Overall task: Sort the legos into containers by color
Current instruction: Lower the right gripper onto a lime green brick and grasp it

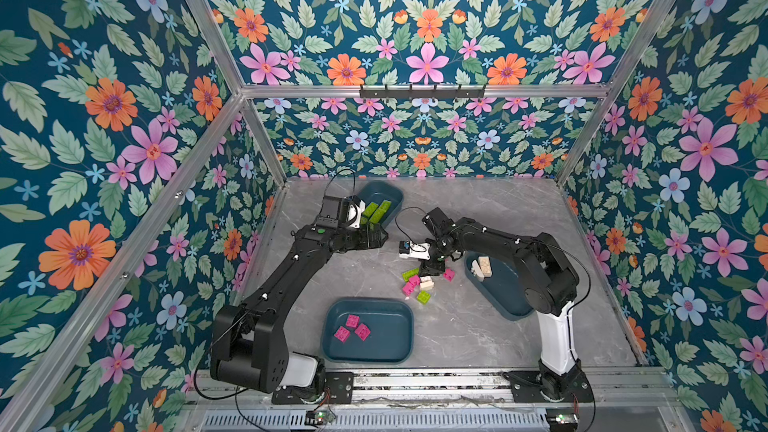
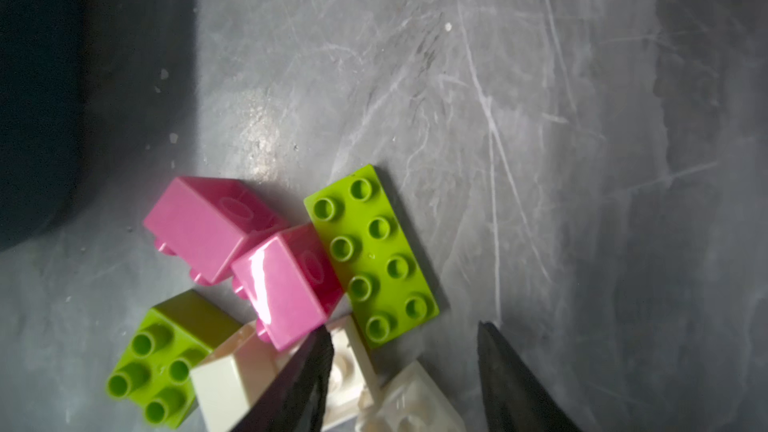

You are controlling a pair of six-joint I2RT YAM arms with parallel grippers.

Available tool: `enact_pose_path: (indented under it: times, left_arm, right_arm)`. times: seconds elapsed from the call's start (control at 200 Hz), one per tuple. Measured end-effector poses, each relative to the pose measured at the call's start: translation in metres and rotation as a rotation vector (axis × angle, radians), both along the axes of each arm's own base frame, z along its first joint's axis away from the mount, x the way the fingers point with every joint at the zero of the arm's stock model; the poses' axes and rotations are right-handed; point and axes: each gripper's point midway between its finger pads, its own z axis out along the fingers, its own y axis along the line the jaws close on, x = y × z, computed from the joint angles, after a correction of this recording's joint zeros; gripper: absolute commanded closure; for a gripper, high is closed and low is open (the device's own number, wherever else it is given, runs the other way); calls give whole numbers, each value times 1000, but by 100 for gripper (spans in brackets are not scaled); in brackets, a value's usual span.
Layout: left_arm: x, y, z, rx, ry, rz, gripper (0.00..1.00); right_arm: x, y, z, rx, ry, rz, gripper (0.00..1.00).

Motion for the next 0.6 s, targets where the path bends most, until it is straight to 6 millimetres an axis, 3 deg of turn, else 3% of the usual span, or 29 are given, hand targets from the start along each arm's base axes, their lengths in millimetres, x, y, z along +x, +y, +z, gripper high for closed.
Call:
enact_pose_path:
  times: [0.375, 0.6]
  left_arm:
    - [-2, 2, -3, 13, 10, 1, 0]
    - [-2, 3, -4, 16, 11, 3, 0]
  right_arm:
    - [-4, 10, -12, -27, 4, 43, 40]
    - [-1, 12, -18, -31, 10, 43, 50]
